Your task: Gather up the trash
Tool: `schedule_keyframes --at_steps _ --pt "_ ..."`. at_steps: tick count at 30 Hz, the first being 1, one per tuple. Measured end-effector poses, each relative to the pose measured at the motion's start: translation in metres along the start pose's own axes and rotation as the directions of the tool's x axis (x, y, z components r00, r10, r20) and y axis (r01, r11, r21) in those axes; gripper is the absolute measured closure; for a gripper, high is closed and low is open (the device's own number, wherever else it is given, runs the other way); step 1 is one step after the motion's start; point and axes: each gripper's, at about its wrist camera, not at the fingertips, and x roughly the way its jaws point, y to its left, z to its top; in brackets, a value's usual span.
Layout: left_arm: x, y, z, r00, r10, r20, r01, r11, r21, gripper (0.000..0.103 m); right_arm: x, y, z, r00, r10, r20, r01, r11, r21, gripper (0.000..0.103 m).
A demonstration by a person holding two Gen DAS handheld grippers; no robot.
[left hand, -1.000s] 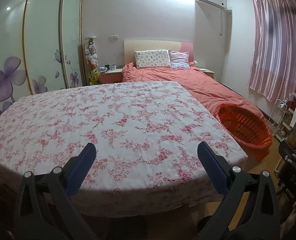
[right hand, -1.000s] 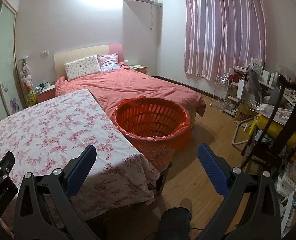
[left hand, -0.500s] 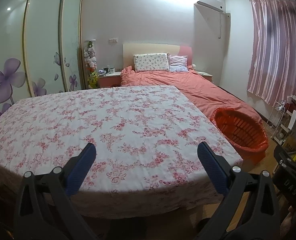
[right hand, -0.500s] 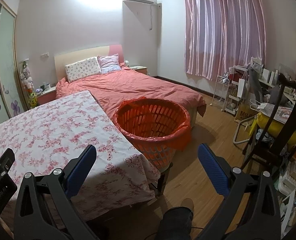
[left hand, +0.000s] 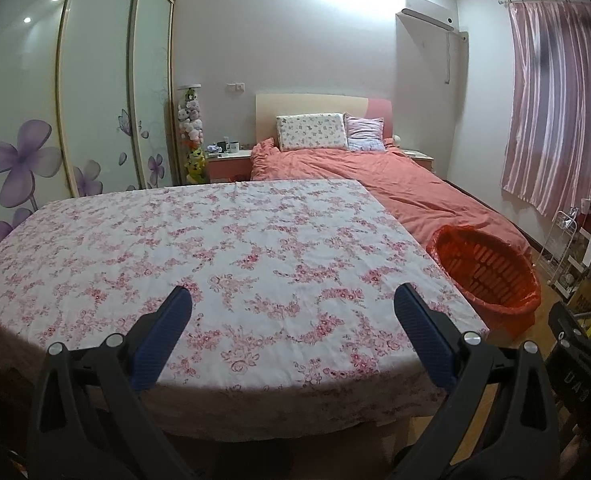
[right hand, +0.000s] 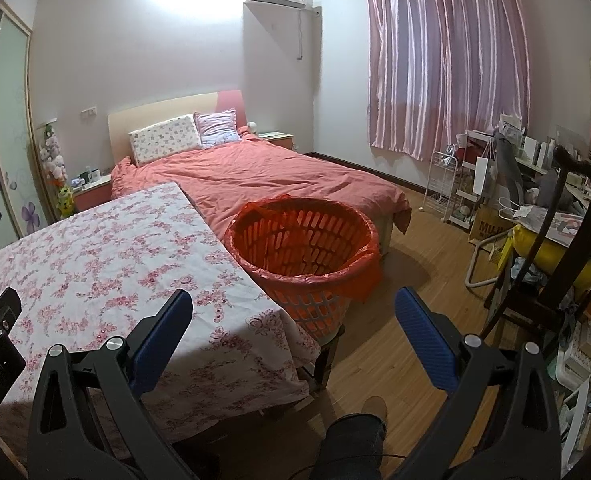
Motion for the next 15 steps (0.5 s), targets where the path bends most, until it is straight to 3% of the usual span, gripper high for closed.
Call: schedule_keyframes --at_steps 15 --pt "-0.0005 0.0008 0.0014 1.000 0.002 -0.002 -0.002 1.000 -0.002 0.004 -0.0019 0.0005 0.0034 1.000 0.005 0.008 -0.005 1.000 0.001 0.003"
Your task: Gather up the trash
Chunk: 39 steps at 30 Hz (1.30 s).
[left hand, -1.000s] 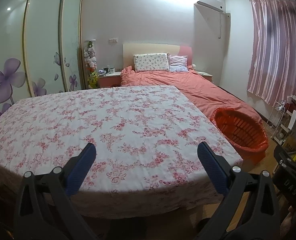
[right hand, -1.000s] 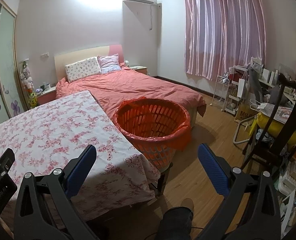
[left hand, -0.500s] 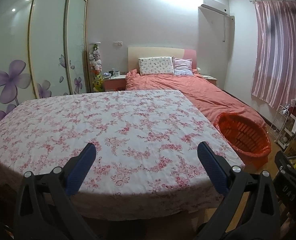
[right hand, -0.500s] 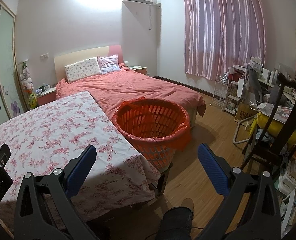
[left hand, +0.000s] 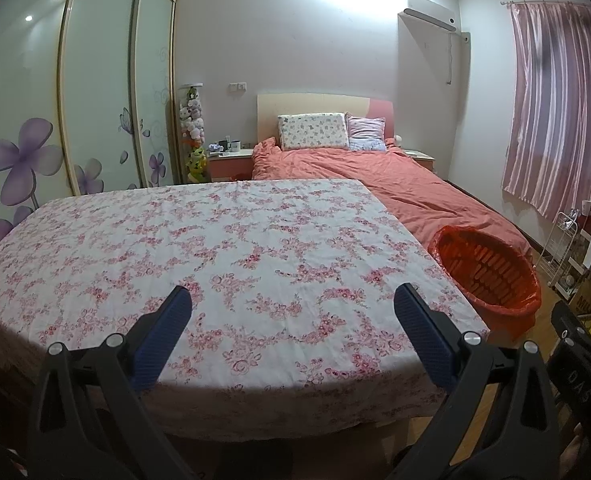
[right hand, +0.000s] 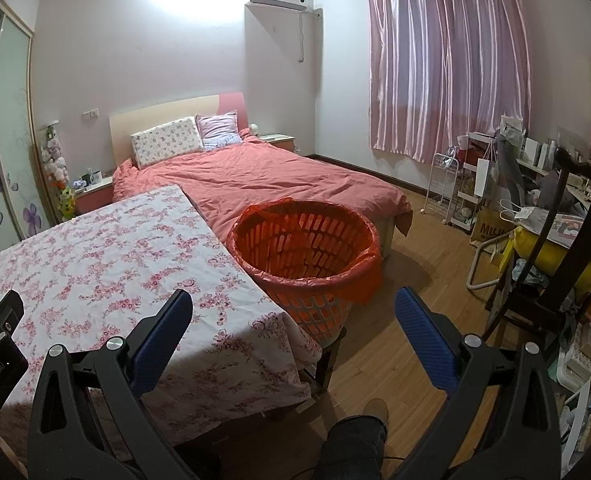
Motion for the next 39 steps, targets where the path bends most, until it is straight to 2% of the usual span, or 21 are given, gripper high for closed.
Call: schedule_keyframes --at_steps 39 --pt "0.0000 0.0024 -0.0024 1.000 -0.002 -0.007 0.002 1.000 -0.004 0.004 0.0005 -0.0016 0.0005 1.000 0.000 -0.002 0.000 1.000 0.002 0.003"
